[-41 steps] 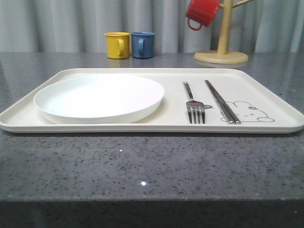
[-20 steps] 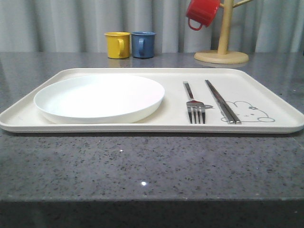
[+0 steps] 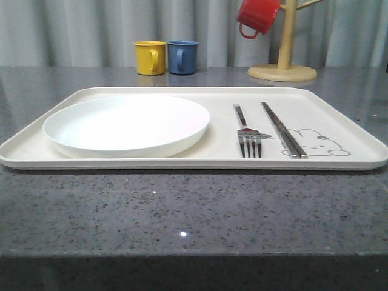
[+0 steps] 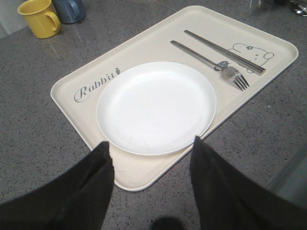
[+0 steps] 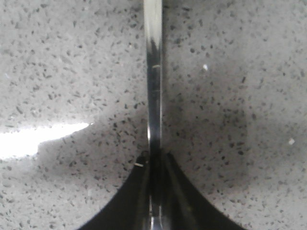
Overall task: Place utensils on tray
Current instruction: 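Move the right gripper back and grasp the silver spoon, then place the spoon on the tray beside the chopsticks and release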
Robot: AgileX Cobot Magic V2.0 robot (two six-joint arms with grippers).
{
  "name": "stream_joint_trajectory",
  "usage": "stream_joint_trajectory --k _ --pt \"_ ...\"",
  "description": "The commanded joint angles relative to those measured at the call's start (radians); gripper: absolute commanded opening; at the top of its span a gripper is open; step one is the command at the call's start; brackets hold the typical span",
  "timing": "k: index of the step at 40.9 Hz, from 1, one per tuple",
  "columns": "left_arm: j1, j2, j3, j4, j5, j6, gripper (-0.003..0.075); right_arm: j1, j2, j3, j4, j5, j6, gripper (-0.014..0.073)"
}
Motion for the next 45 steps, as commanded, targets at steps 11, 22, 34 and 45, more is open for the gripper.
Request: stream_joint_trajectory --k 11,22,34,45 --pt "-0.004 0.001 -0.027 -0.013 -0.077 -0.009 0.0356 0.048 -0.175 -0.022 -0.003 -0.016 -0.009 0.0002" --pt "-0.004 0.001 -0.027 -0.013 -0.077 -0.009 0.0356 0.199 -0.297 -0.022 0.124 0.008 -0.009 0.0002" --pt "-0.004 0.001 -0.027 -0.013 -0.077 -0.009 0.0356 0.347 -0.237 -0.020 0.247 -0.019 0.071 0.0002" --pt "-0.004 0.001 -0.027 -0.013 -0.077 -0.009 0.0356 0.347 -0.118 -0.020 0.250 -0.035 0.171 0.0005"
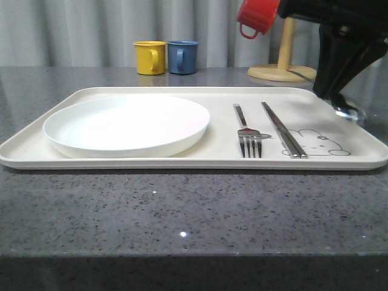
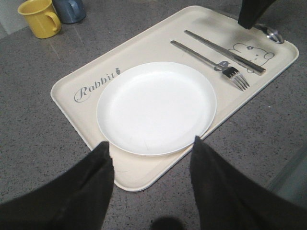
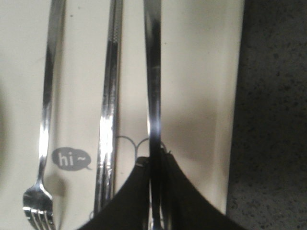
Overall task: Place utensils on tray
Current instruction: 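Place the spoon on the tray beside the chopsticks and release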
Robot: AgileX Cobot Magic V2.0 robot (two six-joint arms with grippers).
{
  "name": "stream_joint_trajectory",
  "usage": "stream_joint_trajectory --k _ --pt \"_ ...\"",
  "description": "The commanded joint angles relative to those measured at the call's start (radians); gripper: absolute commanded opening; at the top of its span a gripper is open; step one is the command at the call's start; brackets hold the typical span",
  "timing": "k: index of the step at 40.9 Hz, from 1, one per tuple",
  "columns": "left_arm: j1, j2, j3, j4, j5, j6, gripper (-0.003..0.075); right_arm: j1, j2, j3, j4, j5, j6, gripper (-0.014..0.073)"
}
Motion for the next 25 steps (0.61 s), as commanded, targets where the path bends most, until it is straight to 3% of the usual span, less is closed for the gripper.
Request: stream_joint_trajectory --k 1,19,25 --pt "-0.004 0.001 -0.027 -0.013 -0.077 -0.009 0.0356 0.000 -0.002 -0.023 0.009 -0.041 0.014 0.0005" --pt "-0.004 0.001 -0.027 -0.013 -0.077 -0.009 0.0356 0.000 0.059 -0.023 0.008 -0.069 0.030 0.0010" --pt "-0.004 0.001 -0.027 -0.013 -0.077 -0.009 0.0356 0.000 0.059 -0.023 0.006 -0.069 0.030 0.0148"
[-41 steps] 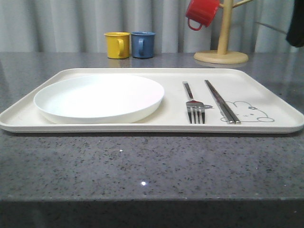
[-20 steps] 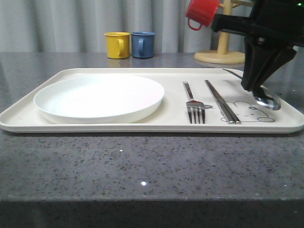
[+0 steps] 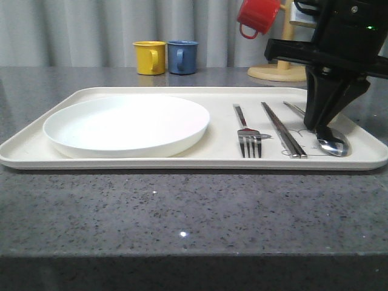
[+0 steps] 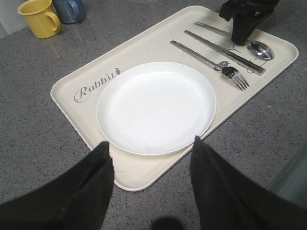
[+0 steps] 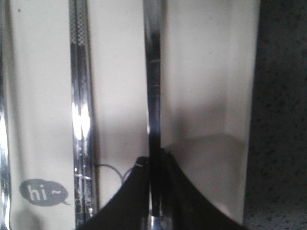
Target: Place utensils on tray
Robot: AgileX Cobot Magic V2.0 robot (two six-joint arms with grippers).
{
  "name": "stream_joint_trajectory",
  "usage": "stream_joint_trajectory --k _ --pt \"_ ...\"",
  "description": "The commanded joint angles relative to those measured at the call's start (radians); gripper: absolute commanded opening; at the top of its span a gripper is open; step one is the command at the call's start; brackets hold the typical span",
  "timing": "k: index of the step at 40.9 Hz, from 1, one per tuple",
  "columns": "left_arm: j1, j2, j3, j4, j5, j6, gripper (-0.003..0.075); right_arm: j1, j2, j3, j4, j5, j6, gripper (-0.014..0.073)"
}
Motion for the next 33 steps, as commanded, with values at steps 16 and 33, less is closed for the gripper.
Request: stream_joint_trajectory --k 16,33 --pt "-0.004 0.001 -0.027 -0.013 -0.077 -0.009 0.0356 0.003 -0.182 -0.023 -0.041 -0.002 -0.148 0.0299" --pt "-0.004 0.001 -0.027 -0.013 -0.077 -0.009 0.0356 0.063 -0.605 0.171 -0.053 0.042 -0.254 0.0299"
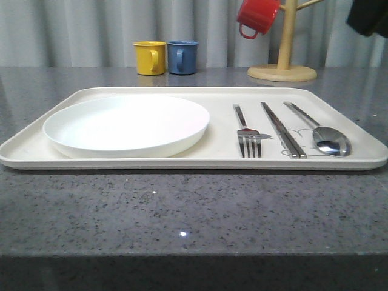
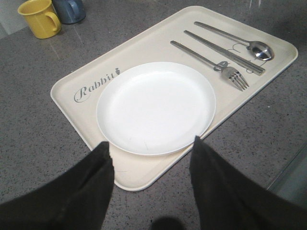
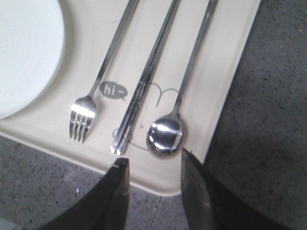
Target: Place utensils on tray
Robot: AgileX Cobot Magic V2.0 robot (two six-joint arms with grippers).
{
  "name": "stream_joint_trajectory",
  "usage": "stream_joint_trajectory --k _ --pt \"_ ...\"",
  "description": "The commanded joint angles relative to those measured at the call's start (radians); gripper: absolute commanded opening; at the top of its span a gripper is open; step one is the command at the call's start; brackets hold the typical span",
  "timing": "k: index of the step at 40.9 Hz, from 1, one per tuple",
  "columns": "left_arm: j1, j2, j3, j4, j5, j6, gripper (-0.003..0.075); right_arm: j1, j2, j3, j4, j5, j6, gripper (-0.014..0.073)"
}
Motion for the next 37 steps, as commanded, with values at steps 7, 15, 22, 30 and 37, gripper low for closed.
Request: stream_joint_trajectory --k 7,15,22,30,37 --pt "-0.004 0.001 -0.027 -0.013 -0.077 -0.009 0.0356 0.002 -0.310 0.165 -0.049 -0.027 -0.013 0.0299" --pt "-0.004 0.001 -0.027 -0.013 -0.077 -0.009 0.0356 0.002 -0.532 0.303 -0.050 -0.019 -0.013 0.0299" --pt "-0.004 0.001 -0.027 -0.013 -0.077 -0.009 0.0356 0.002 -0.720 0.402 -0.050 -0.012 -0.013 0.0299" --pt "-0.004 0.001 -0.027 -0.013 -0.082 -0.009 0.0356 0.002 -0.914 0.504 -0.055 -0.012 -0.013 0.0237" --pt "-0.004 0.001 -0.027 -0.013 -0.084 -0.009 0.0344 0.002 -1.002 0.537 -0.059 -0.012 -0.013 -0.0018"
